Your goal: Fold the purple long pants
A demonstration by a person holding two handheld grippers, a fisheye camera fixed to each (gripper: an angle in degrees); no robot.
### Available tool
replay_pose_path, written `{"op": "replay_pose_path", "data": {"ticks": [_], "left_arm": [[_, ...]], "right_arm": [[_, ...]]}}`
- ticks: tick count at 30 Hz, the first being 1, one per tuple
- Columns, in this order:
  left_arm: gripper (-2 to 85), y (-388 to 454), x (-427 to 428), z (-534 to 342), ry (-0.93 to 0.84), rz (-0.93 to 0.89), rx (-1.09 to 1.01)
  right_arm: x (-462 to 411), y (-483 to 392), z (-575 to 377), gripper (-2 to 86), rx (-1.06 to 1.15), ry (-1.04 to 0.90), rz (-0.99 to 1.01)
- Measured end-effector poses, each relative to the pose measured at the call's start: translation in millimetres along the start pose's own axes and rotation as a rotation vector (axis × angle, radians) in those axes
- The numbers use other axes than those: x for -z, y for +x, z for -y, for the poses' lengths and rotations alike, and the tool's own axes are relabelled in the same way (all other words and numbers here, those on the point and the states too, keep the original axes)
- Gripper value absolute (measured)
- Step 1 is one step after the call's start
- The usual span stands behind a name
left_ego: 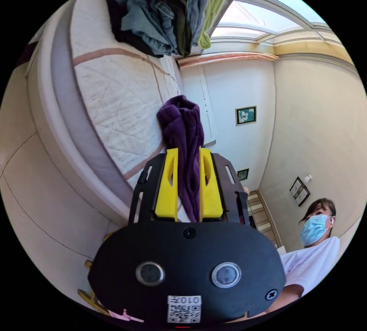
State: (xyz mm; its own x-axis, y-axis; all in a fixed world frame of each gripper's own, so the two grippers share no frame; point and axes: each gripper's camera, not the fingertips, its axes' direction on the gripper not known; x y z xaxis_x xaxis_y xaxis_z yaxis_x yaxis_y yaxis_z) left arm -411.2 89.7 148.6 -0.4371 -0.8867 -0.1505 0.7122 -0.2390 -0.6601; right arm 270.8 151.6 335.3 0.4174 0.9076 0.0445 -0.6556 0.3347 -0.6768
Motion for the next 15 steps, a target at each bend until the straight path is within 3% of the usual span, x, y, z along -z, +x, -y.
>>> {"op": "replay_pose_path", "data": {"ticks": [6,15], "left_arm": [[11.0,56,-22,2,-0.110,0.219,-0.168],[8.2,77,-50,-24,-0.141,0.343,-0.261]], "right_arm": [[23,-34,-2,8.3,0.087,0.031,-0.075],[2,-52,6,9.6,0.107,-0.066,0.032]]}}
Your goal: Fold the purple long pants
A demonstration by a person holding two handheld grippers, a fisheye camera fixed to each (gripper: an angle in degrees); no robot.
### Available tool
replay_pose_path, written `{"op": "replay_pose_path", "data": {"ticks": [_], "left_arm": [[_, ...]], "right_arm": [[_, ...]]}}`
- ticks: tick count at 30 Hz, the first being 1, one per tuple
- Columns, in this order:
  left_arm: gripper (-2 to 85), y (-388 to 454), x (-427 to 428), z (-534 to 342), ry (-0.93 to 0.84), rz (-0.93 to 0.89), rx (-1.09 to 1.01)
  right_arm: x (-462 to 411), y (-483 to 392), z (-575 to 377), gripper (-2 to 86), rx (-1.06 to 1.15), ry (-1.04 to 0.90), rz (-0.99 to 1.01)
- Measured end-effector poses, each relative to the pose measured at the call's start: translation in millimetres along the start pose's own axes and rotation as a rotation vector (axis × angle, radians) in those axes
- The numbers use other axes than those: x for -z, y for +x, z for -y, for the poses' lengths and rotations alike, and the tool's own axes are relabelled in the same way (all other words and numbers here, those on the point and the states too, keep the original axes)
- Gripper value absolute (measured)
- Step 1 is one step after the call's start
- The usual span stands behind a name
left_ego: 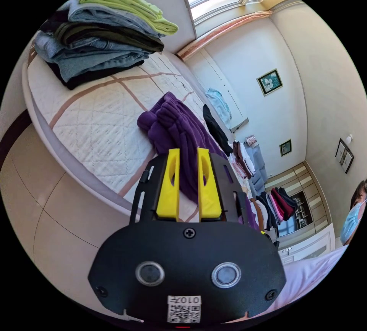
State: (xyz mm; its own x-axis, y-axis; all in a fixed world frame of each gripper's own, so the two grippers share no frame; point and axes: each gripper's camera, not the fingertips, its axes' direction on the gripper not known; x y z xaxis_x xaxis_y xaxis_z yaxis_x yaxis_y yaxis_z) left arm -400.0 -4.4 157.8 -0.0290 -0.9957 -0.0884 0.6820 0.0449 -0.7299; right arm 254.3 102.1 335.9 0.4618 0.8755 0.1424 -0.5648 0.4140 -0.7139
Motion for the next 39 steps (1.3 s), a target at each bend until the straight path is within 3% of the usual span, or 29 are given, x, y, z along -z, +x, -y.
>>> {"op": "replay_pose_path", "data": {"ticks": [8,15,21,25,33,36,39], "left_arm": [[6.5,9,30,-12,-0.014,-0.055,-0.043],[5.7,19,51,-13,0.094,-0.300,-0.039],[5.3,12,58,-29,0.160,-0.318,-0.028],[5.3,6,68,-35,0.212,-0.337,-0.018],[5.9,4,59,-37,0.251,-0.423,-0.018],[6.1,6,57,-34,0.253,-0.455,-0.033],[6.2,14,62,-29,0.260,-0.428,-0.072]], "right_arm": [[-7,17,6,9.4,-0.078,-0.105,0.062],[-16,20,12,10.7,-0.075,-0.206,0.133],[-35,36,16,9.8,-0.124,-0.166,0.140],[-46,23,5,10.7,-0.085,-0.304,0.106],[-87,40,-7,9.2,-0.166,-0.297,0.236],[-92,30,-18,5.6,-0.153,-0.213,0.251],[-80,-8,-15,4.4,-0.040,-0.158,0.123]]}}
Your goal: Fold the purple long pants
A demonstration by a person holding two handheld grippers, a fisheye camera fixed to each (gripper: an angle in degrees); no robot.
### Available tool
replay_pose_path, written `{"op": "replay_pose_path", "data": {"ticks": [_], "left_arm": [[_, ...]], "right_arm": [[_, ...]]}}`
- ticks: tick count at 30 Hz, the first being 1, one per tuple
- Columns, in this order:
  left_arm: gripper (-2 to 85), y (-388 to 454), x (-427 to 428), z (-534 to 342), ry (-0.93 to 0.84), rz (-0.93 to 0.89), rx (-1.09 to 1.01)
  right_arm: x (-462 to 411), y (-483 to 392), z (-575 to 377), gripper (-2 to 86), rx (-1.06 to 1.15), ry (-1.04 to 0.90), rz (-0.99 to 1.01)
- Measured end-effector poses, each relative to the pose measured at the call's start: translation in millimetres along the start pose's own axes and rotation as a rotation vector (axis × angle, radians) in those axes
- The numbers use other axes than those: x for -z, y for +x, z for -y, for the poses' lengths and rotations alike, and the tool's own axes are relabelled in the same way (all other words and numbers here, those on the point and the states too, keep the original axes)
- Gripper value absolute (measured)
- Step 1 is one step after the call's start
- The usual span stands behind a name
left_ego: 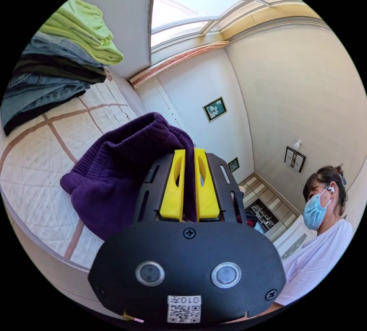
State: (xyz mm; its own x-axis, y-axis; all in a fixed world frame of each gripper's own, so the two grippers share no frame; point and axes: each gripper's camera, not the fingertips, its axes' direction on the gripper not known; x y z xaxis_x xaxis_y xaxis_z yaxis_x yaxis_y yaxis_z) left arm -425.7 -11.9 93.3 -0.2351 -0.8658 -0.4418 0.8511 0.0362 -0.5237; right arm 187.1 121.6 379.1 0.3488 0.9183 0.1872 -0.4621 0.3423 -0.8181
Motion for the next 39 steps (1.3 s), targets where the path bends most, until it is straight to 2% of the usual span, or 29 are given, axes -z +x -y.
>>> {"op": "replay_pose_path", "data": {"ticks": [4,8,9,11,12,13,15,17,19,23,27,34,37,39], "left_arm": [[6.3,11,-14,22,-0.006,0.016,-0.066],[7.0,13,-95,95,-0.110,0.031,-0.125],[7.6,20,-131,118,-0.169,0.037,-0.205],[9.0,26,-181,142,-0.308,0.151,-0.251],[10.0,27,-202,149,-0.371,0.138,-0.243],[10.5,29,-207,151,-0.387,0.139,-0.253],[12.1,41,-197,142,-0.377,0.251,-0.341],[13.2,40,-178,123,-0.407,0.359,-0.396],[13.9,27,-152,99,-0.469,0.425,-0.390],[15.5,-22,-58,30,-0.385,0.595,-0.204],[17.7,-57,-5,-16,-0.256,0.652,-0.040],[20.8,-91,-66,-40,-0.378,0.660,0.015],[20.9,-86,-82,-48,-0.347,0.733,-0.022],[20.1,-78,-84,-50,-0.294,0.642,-0.070]], "right_arm": [[-2,-87,42,4.3,0.301,0.018,-0.196],[-25,-154,132,4.6,0.488,0.007,-0.267],[-34,-177,160,5.0,0.558,0.057,-0.319],[-46,-205,192,6.3,0.558,0.133,-0.374],[-52,-224,200,7.5,0.577,0.153,-0.358],[-52,-242,195,8.4,0.595,0.187,-0.356],[-48,-258,174,9.8,0.605,0.251,-0.405],[-45,-252,146,10.9,0.605,0.282,-0.482],[-42,-215,112,12.1,0.569,0.257,-0.652],[-25,-124,75,14.0,0.391,0.183,-0.750],[-31,-58,44,14.2,0.313,0.140,-0.797],[-97,-14,70,13.9,0.263,0.018,-0.852],[-109,-7,66,13.2,0.269,0.064,-0.829],[-114,-11,59,11.8,0.286,0.083,-0.846]]}}
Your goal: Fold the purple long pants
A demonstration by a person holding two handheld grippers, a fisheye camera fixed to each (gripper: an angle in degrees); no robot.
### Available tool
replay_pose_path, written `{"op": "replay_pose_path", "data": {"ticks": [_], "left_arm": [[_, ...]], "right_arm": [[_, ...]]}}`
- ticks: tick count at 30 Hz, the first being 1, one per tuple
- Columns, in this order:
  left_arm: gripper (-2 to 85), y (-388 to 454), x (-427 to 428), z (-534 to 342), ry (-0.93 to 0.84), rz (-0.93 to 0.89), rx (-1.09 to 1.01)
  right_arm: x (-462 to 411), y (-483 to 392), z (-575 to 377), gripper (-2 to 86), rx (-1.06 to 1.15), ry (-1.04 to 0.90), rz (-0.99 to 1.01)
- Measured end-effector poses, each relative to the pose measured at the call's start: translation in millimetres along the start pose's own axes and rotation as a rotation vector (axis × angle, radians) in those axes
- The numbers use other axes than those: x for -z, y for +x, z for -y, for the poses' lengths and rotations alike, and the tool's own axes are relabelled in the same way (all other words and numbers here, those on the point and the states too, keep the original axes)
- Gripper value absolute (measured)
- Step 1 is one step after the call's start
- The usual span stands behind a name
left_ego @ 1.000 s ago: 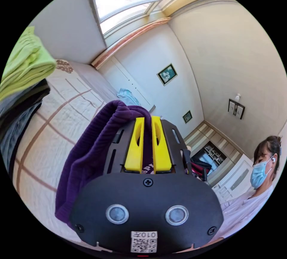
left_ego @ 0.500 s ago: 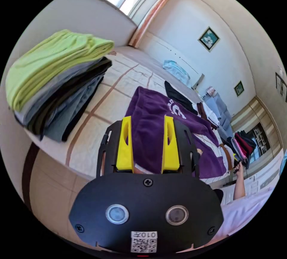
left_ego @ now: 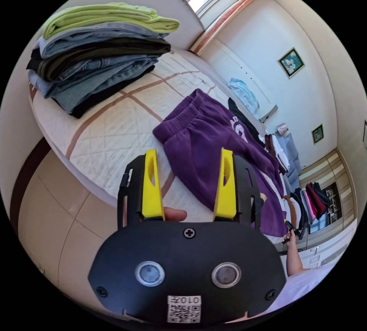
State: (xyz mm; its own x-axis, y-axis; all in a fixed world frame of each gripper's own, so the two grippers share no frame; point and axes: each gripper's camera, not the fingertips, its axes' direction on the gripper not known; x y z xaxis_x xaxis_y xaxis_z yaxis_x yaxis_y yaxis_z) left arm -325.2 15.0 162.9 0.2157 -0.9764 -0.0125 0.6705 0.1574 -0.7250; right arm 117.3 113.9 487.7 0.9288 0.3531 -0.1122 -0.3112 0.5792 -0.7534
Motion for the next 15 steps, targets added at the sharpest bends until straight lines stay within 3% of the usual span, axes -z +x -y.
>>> {"op": "replay_pose_path", "data": {"ticks": [4,8,11,15], "left_arm": [[18.5,1,-1,0,0.033,0.096,0.017],[14.2,-24,-36,11,-0.040,-0.014,0.067],[8.8,-20,-37,10,0.041,-0.012,0.021],[6.8,-28,-14,6,0.176,-0.004,0.037]], "right_arm": [[17,-21,0,4.9,0.066,-0.014,-0.037],[52,-21,16,4.1,0.089,0.063,-0.002],[84,-22,32,4.3,0.060,0.157,-0.093],[40,-19,60,4.4,0.034,-0.109,-0.133]]}}
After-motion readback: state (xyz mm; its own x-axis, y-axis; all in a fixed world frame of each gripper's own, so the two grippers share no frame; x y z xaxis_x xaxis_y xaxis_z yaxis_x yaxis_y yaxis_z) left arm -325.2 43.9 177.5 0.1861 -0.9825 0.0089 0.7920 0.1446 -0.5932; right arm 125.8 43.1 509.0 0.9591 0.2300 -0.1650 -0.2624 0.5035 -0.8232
